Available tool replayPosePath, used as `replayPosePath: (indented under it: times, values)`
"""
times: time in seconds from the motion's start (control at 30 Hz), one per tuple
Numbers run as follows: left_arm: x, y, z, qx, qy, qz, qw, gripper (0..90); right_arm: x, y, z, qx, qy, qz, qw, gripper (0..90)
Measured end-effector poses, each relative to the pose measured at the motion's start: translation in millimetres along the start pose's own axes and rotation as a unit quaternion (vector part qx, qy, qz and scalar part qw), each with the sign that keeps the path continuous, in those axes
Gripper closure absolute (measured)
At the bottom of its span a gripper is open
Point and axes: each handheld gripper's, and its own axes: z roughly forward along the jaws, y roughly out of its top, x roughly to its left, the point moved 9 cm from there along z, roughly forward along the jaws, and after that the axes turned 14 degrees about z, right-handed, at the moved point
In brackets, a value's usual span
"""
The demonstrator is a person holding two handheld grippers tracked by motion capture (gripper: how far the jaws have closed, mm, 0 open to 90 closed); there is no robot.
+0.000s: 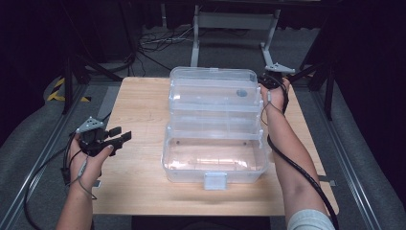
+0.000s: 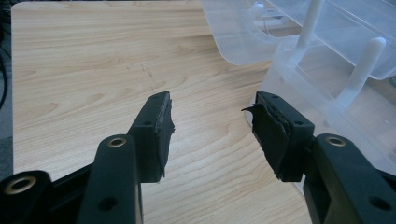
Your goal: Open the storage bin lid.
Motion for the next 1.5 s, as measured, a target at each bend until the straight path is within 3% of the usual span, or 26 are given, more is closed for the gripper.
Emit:
replayPosePath:
  times: [0.4,1.07,1.3,1.5]
  values:
    - [0.0,-0.1,0.4,0.0,0.0,0.0,1.0,48.4,-3.8,-7.8,6.0,0.01,0.003,0.016,0.9998,81.1]
    - [-0.3,1.1,0.9,-0.001,0.0,0.0,1.0,48.4,-7.7,-19.1,11.4,0.023,0.001,0.023,0.9995,77.6]
    - [-4.1,6.6,7.2,-0.003,-0.009,0.005,0.9999,48.4,-3.6,-12.6,1.1,0.014,0.011,0.019,0.9997,67.8]
    - [-6.1,15.8,14.1,-0.009,-0.017,0.012,0.9997,48.3,1.2,1.3,-22.2,-0.001,0.022,0.008,0.9997,61.1]
